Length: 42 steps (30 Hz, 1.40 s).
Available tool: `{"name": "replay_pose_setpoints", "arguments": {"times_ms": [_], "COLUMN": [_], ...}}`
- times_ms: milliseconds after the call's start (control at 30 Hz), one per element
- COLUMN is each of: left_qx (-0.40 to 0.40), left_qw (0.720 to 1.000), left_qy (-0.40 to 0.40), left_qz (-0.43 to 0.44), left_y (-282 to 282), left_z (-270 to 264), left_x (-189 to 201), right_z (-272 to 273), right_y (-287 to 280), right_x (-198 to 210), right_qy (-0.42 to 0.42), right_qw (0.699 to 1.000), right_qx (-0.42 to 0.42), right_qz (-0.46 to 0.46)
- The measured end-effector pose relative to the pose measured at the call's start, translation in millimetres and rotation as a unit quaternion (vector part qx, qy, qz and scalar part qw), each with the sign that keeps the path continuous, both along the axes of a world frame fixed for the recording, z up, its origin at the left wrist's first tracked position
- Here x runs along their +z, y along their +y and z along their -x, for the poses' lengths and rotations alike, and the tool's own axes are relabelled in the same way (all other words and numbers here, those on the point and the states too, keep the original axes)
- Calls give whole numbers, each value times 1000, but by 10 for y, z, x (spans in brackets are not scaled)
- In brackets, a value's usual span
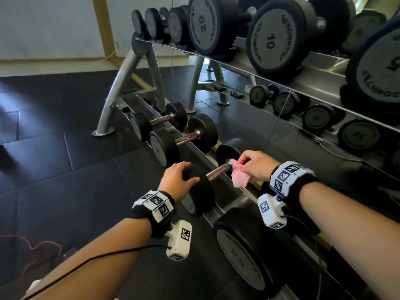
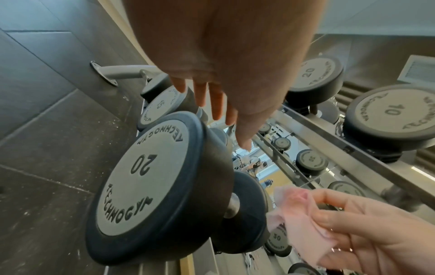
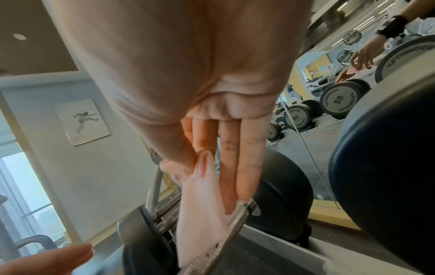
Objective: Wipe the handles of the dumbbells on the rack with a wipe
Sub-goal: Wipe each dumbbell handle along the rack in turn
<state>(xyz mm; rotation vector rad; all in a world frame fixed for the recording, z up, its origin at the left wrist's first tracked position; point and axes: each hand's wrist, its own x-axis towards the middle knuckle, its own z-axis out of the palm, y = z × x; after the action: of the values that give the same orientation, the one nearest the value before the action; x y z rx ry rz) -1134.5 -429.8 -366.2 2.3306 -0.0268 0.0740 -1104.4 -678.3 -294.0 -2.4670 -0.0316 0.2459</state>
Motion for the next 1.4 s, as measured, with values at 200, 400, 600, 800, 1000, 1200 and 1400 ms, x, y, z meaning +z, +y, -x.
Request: {"name": "replay_pose_setpoints", "arguments": {"times_ms": [200, 400, 600, 800, 1000, 1200, 1400], "left_qx": [-10, -23, -36, -35, -22, -17, -20], "left_qw": [1000, 999, 998, 997, 998, 999, 999], "left_qy": [22, 8, 26, 20, 14, 17, 30], "left_qz": [-8, 44, 54, 58, 49, 49, 41], "left_y": [-55, -47, -11, -9, -14, -16, -12], "left_z": [-263, -324, -364, -367, -362, -372, -355], "left_x": [-171, -428, -427, -453, -492, -498, -464], "right_z": [-322, -738, -954, -1016, -1023, -796, -815], "right_y": [56, 177, 453, 472, 397, 532, 446], "right_x": [-215, -216, -454, -724, -846, -899, -852], "right_qy": [-35, -81, -86, -83, -71, -56, -74], "right_qw": [997, 966, 913, 895, 897, 905, 870], "right_qx": [-20, 62, 180, 260, 298, 316, 370], "right_qz": [63, 236, 356, 354, 320, 279, 317]}}
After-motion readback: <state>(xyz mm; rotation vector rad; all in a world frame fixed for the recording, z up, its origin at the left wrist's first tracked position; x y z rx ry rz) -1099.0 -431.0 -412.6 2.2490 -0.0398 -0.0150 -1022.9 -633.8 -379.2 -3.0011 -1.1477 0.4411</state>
